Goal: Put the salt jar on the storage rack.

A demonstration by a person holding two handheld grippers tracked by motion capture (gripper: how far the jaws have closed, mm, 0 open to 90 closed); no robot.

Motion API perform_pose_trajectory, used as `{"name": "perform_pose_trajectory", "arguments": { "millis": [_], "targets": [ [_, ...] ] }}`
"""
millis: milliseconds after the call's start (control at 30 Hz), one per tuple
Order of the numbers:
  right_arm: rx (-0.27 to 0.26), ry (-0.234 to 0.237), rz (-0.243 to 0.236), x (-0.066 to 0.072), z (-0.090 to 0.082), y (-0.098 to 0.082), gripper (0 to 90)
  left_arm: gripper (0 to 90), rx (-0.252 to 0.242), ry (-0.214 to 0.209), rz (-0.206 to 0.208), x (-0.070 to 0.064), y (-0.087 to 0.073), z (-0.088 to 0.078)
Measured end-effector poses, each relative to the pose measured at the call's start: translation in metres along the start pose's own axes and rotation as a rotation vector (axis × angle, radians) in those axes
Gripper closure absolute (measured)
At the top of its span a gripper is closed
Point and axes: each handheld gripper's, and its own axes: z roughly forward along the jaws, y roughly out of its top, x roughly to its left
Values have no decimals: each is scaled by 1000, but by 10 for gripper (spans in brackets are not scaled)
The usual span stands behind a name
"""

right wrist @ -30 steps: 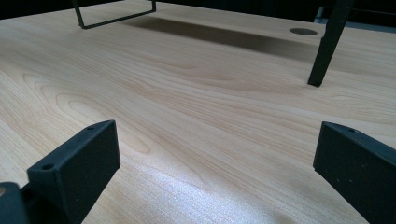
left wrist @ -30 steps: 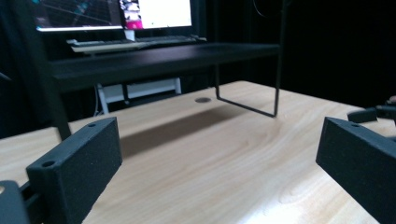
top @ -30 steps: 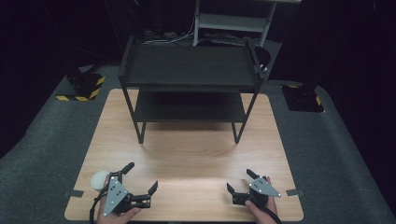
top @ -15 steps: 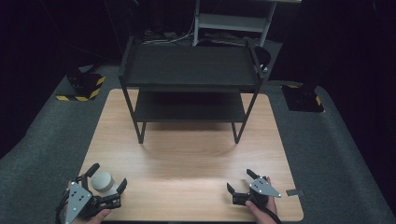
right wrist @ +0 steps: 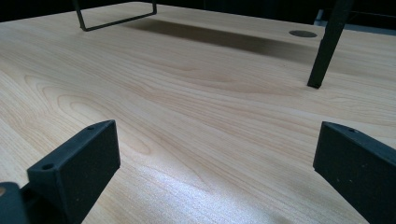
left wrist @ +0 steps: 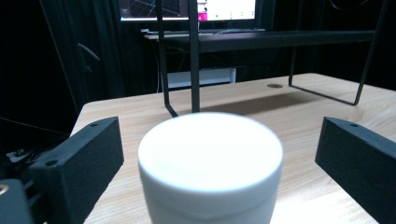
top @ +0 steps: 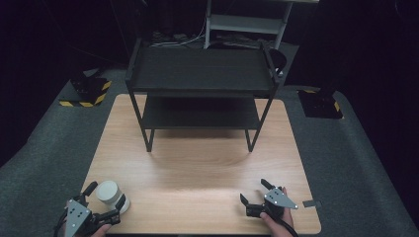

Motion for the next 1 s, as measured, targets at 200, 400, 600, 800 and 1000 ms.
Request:
{"name": "perform_pose_trajectory", "arguments": {
  "millis": [200,400,600,800,1000],
  "targets": [
    [-1,3,0,0,0,0,5,121,14,-13,1,5,-4,1],
    [-1,3,-4,0,0,0,5,222,9,-28,-4,8,-6,1],
    [-2,3,-3,0,0,0,5,288,8,-31,-10,9,-7,1],
    [-2,2,-4,0,0,0,5,336,4,-31,-22,11,-8,1],
    [-4,1,-5,0,0,-1,5,338,7,-31,-26,11,-7,1]
  ]
}}
